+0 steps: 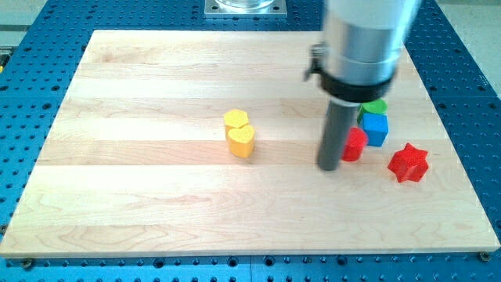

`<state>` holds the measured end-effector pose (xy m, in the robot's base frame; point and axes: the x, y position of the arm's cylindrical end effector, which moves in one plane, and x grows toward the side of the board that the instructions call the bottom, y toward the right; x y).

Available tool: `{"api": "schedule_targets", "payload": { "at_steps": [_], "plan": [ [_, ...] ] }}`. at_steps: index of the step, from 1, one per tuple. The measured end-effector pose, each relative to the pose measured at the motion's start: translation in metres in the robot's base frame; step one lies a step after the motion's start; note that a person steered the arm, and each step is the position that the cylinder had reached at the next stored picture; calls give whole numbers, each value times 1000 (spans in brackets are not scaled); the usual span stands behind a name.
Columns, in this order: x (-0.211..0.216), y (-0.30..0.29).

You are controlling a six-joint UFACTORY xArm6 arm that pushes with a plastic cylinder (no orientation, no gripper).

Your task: Slide the yellow blocks upwards

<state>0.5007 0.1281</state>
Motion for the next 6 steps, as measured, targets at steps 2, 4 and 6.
{"api": "schedule_targets", "payload": {
  "at_steps": [2, 4, 6],
  "plan": [
    [7, -146],
    [-6, -120],
    [-40, -126]
  ]
}}
